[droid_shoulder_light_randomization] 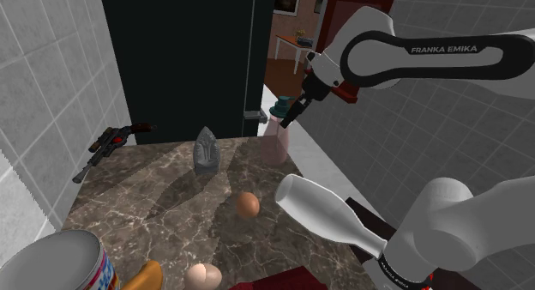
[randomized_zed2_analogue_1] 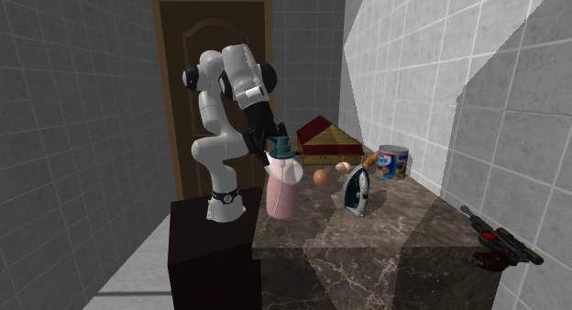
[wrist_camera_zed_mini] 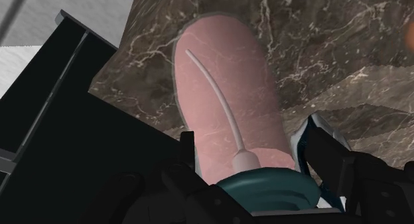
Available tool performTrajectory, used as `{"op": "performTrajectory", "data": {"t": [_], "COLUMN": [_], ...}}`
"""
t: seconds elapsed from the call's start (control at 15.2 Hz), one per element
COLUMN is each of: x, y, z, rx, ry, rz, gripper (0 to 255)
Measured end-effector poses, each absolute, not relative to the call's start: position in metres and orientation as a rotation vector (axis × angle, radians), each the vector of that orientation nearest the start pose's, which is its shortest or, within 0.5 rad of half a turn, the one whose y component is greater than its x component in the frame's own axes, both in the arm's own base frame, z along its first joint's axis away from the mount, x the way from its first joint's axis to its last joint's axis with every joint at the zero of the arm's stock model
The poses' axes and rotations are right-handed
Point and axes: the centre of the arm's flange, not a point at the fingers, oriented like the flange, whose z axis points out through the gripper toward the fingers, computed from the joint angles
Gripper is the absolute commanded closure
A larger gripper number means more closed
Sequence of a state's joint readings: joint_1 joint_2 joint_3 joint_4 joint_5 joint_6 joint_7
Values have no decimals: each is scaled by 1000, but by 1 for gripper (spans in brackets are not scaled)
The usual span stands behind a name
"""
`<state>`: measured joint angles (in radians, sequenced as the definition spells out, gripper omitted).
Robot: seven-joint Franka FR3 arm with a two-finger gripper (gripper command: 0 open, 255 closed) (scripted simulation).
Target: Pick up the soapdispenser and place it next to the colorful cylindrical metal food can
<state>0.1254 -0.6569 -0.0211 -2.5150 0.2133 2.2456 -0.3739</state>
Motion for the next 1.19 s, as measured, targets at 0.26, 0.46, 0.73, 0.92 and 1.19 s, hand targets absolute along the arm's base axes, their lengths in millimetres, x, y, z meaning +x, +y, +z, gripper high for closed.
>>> {"op": "performTrajectory", "data": {"t": [0.26, 0.46, 0.73, 0.92, 1.19], "x": [384, 384, 384, 384, 383], "y": [45, 45, 46, 45, 45], "z": [539, 539, 544, 559, 581], "rx": [-2877, -2877, -2878, -2878, -2878], "ry": [-552, -552, -552, -552, -552], "rz": [-609, -609, -606, -606, -606], "gripper": [255, 255, 255, 255, 255]}}
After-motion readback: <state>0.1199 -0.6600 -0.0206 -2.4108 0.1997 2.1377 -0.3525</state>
